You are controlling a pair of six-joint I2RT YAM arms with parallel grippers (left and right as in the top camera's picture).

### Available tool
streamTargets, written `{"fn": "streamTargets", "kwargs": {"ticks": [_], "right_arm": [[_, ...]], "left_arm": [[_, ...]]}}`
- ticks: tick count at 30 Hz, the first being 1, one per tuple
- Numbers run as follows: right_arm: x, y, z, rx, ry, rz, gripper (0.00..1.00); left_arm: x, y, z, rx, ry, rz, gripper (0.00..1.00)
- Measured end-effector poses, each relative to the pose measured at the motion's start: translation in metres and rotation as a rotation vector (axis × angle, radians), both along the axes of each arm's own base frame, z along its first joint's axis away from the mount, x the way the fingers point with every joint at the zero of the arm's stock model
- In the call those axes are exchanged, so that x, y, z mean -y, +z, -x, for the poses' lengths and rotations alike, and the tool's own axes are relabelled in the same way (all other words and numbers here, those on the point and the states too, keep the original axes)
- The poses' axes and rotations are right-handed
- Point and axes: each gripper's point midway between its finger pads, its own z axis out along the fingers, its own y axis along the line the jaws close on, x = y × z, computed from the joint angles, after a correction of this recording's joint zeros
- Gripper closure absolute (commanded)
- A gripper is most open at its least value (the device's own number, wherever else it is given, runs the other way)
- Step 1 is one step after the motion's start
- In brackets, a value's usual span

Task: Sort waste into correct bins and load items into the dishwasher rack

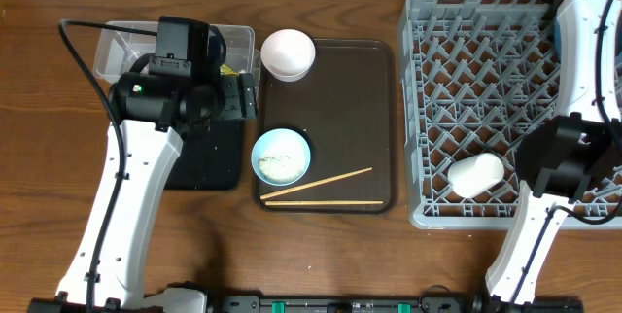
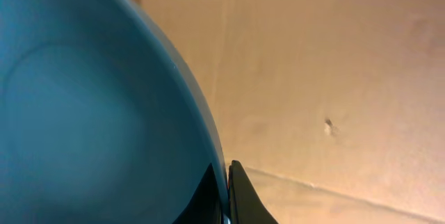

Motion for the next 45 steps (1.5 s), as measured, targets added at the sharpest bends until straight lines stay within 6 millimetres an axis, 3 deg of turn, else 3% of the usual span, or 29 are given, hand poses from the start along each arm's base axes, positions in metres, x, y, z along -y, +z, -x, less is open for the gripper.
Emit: {"fn": "streamTargets", "kwargs": {"ticks": [4,13,17,21,26,30,33,41,45], "right_arm": [[-0.004,-0.004,0.009,-0.067,-0.016,0.010,0.99],[-0.054,-0.017,0.003,-0.113,0.051,-0.019,0.99],[-0.057,-0.020,0.008,-0.113,0.038,-0.026,0.97],[-0.057,-0.027,0.010,-0.103,0.036,-0.069,0.80],[-0.070,-0.048,0.009,-0.128,0.089,-0.186,0.68],[-0.081,-0.064,0.007,-0.120,0.126,-0.291,0.41],[-0.087,-0.070,0.004,-0.097,0.137,-0.341,0.28],[-0.096,-0.078,-0.001,-0.048,0.148,-0.422,0.01],[-0.109,-0.078,-0.005,-0.023,0.196,-0.503,0.01]], "left_arm": [[0.000,0.000,0.000,0.000,0.000,0.000,0.12],[0.000,0.000,0.000,0.000,0.000,0.000,0.12],[0.000,0.000,0.000,0.000,0.000,0.000,0.12],[0.000,0.000,0.000,0.000,0.000,0.000,0.12],[0.000,0.000,0.000,0.000,0.000,0.000,0.12],[0.000,0.000,0.000,0.000,0.000,0.000,0.12],[0.000,0.000,0.000,0.000,0.000,0.000,0.12],[0.000,0.000,0.000,0.000,0.000,0.000,0.12],[0.000,0.000,0.000,0.000,0.000,0.000,0.12]]}}
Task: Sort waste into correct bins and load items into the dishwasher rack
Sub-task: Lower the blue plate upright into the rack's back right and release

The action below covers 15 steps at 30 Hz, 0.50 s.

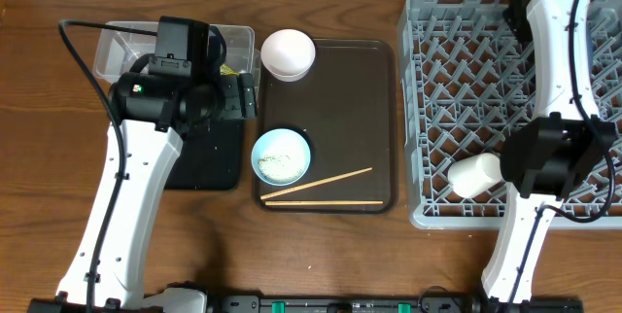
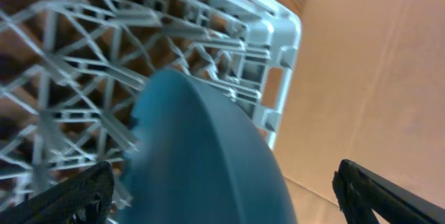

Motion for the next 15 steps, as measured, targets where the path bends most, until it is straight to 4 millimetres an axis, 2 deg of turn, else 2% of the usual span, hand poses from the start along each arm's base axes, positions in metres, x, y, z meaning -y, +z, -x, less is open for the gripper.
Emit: {"fn": "streamTargets", "kwargs": {"ticks": [3,6,10,12,15], "right_arm": [[-0.016,0.012,-0.003,0.050,0.052,-0.096,0.01],[-0.042,0.040,-0.002,0.139,0.130,-0.237,0.01],[-0.094,0.090,0.006,0.281,0.266,-0.511,0.01],[-0.127,0.113,0.015,0.330,0.344,-0.689,0.01],[-0.170,0.132,0.025,0.343,0.436,-0.930,0.01]], "left_arm": [[0.000,0.000,0.000,0.000,0.000,0.000,0.12],[0.000,0.000,0.000,0.000,0.000,0.000,0.12],[0.000,0.000,0.000,0.000,0.000,0.000,0.12],[0.000,0.000,0.000,0.000,0.000,0.000,0.12],[0.000,0.000,0.000,0.000,0.000,0.000,0.12]]}}
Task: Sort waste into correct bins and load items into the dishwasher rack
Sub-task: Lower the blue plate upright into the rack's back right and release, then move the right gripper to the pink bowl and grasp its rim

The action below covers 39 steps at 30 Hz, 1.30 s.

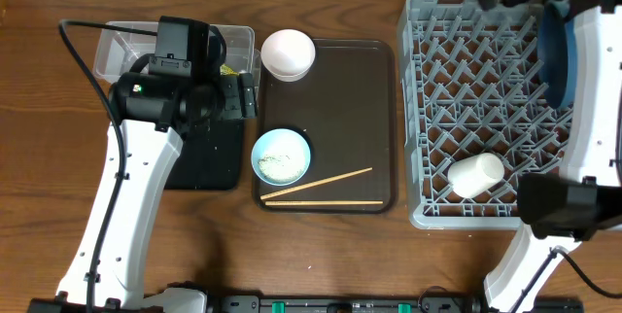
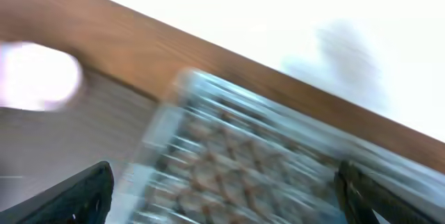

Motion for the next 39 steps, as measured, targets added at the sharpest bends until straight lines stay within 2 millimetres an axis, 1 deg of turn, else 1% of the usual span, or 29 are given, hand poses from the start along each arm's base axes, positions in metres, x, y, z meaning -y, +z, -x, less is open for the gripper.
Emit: {"fn": "streamTargets", "kwargs": {"ticks": [1,2,3,4,7,10,13,16,18,19,21,23,26,27,28,29,30,34,35,37,39], "right_arm": [[-0.018,0.004,0.005,-0.015,0.049,-0.093,0.04],[-0.026,0.004,0.007,-0.032,0.066,-0.132,0.06],[-0.038,0.001,0.011,-0.064,0.088,-0.180,0.11],[-0.046,-0.002,0.014,-0.092,0.098,-0.208,0.14],[-0.082,-0.020,0.021,-0.206,0.110,-0.265,0.16],[-0.118,-0.039,0.025,-0.286,0.107,-0.259,0.17],[-0.156,-0.064,0.026,-0.344,0.074,-0.217,0.18],[-0.184,-0.081,0.023,-0.358,0.020,-0.178,0.21],[-0.201,-0.092,0.018,-0.352,-0.023,-0.160,0.26],[-0.207,-0.097,0.015,-0.348,-0.047,-0.154,0.30],[-0.220,-0.107,0.007,-0.335,-0.089,-0.150,0.32],[-0.230,-0.124,-0.002,-0.334,-0.132,-0.151,0.33],[-0.245,-0.157,-0.015,-0.352,-0.183,-0.156,0.35],[-0.248,-0.169,-0.018,-0.362,-0.197,-0.155,0.37],[-0.251,-0.186,-0.022,-0.378,-0.210,-0.149,0.40],[-0.254,-0.198,-0.023,-0.391,-0.218,-0.145,0.41],[-0.258,-0.219,-0.025,-0.415,-0.231,-0.135,0.40],[-0.265,-0.269,-0.026,-0.468,-0.252,-0.109,0.47],[-0.267,-0.276,-0.026,-0.477,-0.256,-0.105,0.48],[-0.269,-0.291,-0.023,-0.497,-0.259,-0.092,0.53],[-0.272,-0.298,-0.020,-0.507,-0.258,-0.085,0.60]], "left_arm": [[0.000,0.000,0.000,0.000,0.000,0.000,0.12],[0.000,0.000,0.000,0.000,0.000,0.000,0.12],[0.000,0.000,0.000,0.000,0.000,0.000,0.12],[0.000,0.000,0.000,0.000,0.000,0.000,0.12],[0.000,0.000,0.000,0.000,0.000,0.000,0.12],[0.000,0.000,0.000,0.000,0.000,0.000,0.12],[0.000,0.000,0.000,0.000,0.000,0.000,0.12],[0.000,0.000,0.000,0.000,0.000,0.000,0.12],[0.000,0.000,0.000,0.000,0.000,0.000,0.12],[0.000,0.000,0.000,0.000,0.000,0.000,0.12],[0.000,0.000,0.000,0.000,0.000,0.000,0.12],[0.000,0.000,0.000,0.000,0.000,0.000,0.12],[0.000,0.000,0.000,0.000,0.000,0.000,0.12],[0.000,0.000,0.000,0.000,0.000,0.000,0.12],[0.000,0.000,0.000,0.000,0.000,0.000,0.12],[0.000,0.000,0.000,0.000,0.000,0.000,0.12],[0.000,0.000,0.000,0.000,0.000,0.000,0.12],[0.000,0.000,0.000,0.000,0.000,0.000,0.12],[0.000,0.000,0.000,0.000,0.000,0.000,0.12],[0.000,0.000,0.000,0.000,0.000,0.000,0.12],[0.000,0.000,0.000,0.000,0.000,0.000,0.12]]}}
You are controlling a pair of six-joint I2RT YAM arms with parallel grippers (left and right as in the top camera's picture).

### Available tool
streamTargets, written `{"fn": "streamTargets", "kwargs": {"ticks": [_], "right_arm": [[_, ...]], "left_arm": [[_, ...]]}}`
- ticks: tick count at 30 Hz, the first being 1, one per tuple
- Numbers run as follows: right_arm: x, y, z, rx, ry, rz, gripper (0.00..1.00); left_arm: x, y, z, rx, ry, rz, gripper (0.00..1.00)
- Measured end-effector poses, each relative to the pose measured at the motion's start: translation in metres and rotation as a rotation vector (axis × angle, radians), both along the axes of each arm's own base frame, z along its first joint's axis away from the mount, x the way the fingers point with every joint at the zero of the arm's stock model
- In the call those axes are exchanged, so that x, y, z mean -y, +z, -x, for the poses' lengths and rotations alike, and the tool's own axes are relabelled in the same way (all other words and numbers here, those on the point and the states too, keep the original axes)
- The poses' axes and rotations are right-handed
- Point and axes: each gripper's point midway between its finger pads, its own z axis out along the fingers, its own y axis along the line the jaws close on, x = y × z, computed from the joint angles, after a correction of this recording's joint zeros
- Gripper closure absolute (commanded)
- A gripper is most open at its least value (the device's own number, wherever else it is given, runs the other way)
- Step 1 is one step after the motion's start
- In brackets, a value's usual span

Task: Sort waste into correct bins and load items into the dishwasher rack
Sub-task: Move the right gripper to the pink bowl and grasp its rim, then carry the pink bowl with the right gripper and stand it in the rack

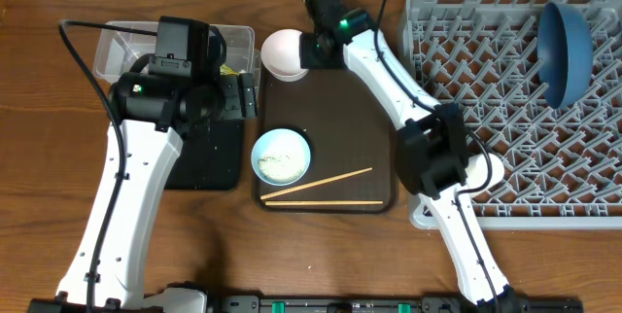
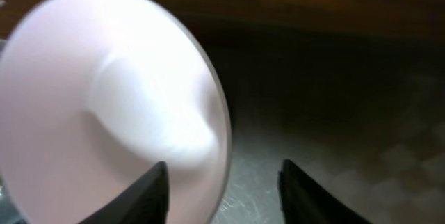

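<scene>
A white bowl (image 1: 285,52) sits at the far left corner of the brown tray (image 1: 360,89). My right gripper (image 1: 309,49) is open at the bowl's right rim. In the right wrist view one finger (image 2: 149,193) is over the white bowl (image 2: 104,106) and the other finger (image 2: 309,196) is over the tray. A dark blue bowl (image 1: 564,39) stands on edge in the grey dishwasher rack (image 1: 505,109). A light blue bowl (image 1: 282,155) with food scraps and two chopsticks (image 1: 321,185) lie on the tray's near part. My left gripper (image 1: 243,94) hangs between the bins, its jaws unclear.
A clear container (image 1: 121,46) and a black bin (image 1: 209,153) lie left of the tray under my left arm. A white cup (image 1: 486,169) lies in the rack's near left part, partly behind my right arm, which stretches across the tray's right side.
My right gripper, open then as now, was at the rack's far left corner and is now at the white bowl's rim on the tray. The left arm has not moved.
My right gripper was shut on the dark blue bowl over the rack's right side. Then it was open with the bowl standing in the rack. Then it was at the rack's back edge, and now it straddles the white bowl's rim.
</scene>
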Motion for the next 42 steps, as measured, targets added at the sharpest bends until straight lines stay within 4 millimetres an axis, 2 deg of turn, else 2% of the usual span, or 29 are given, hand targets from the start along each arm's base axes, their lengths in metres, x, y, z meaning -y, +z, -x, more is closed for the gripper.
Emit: {"fn": "streamTargets", "kwargs": {"ticks": [8,13,17,20,22,25,26,29,30,32,34,36,42], "right_arm": [[0.001,-0.007,0.005,-0.021,-0.004,0.014,0.99],[0.011,-0.009,0.010,-0.060,-0.011,0.035,0.99],[0.034,-0.002,0.012,-0.085,-0.018,0.062,0.99],[0.061,0.027,0.006,-0.067,-0.036,0.068,0.99],[0.081,0.059,0.003,-0.031,-0.059,0.069,0.99],[0.128,0.136,0.002,0.084,-0.137,0.100,0.99],[0.152,0.171,0.007,0.140,-0.185,0.132,0.99],[0.217,0.249,0.028,0.278,-0.340,0.247,0.99],[0.238,0.272,0.038,0.320,-0.397,0.297,0.99],[0.271,0.304,0.057,0.382,-0.491,0.401,0.99],[0.290,0.315,0.067,0.401,-0.545,0.492,0.99],[0.303,0.314,0.071,0.392,-0.575,0.580,0.99],[0.314,0.266,0.054,0.290,-0.552,0.765,0.99]], "left_arm": [[0.000,0.000,0.000,0.000,0.000,0.000,0.12],[0.000,0.000,0.000,0.000,0.000,0.000,0.12],[0.000,0.000,0.000,0.000,0.000,0.000,0.12],[0.000,0.000,0.000,0.000,0.000,0.000,0.12],[0.000,0.000,0.000,0.000,0.000,0.000,0.12],[0.000,0.000,0.000,0.000,0.000,0.000,0.12],[0.000,0.000,0.000,0.000,0.000,0.000,0.12],[0.000,0.000,0.000,0.000,0.000,0.000,0.12],[0.000,0.000,0.000,0.000,0.000,0.000,0.12],[0.000,0.000,0.000,0.000,0.000,0.000,0.12],[0.000,0.000,0.000,0.000,0.000,0.000,0.12],[0.000,0.000,0.000,0.000,0.000,0.000,0.12],[0.000,0.000,0.000,0.000,0.000,0.000,0.12]]}}
